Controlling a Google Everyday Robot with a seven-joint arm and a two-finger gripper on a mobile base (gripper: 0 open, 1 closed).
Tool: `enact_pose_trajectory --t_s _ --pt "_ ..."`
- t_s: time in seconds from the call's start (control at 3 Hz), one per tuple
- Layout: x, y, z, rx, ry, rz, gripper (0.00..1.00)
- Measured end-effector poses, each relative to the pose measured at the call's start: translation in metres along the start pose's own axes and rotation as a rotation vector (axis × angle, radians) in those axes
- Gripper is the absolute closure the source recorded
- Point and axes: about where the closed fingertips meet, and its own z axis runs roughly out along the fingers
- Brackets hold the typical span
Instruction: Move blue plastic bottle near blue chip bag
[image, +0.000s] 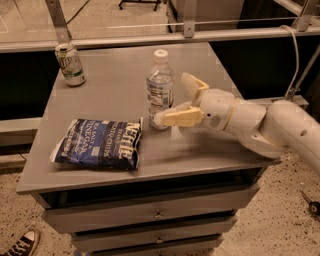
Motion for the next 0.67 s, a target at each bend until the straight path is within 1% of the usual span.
enact_pose_trajectory --t_s 0.33,0.67 --pt "-0.038 -0.013 -0.014 -0.029 0.146 -0.134 0.00" --pt "-0.081 -0.031 -0.046 -0.018 0.273 -0.257 0.00"
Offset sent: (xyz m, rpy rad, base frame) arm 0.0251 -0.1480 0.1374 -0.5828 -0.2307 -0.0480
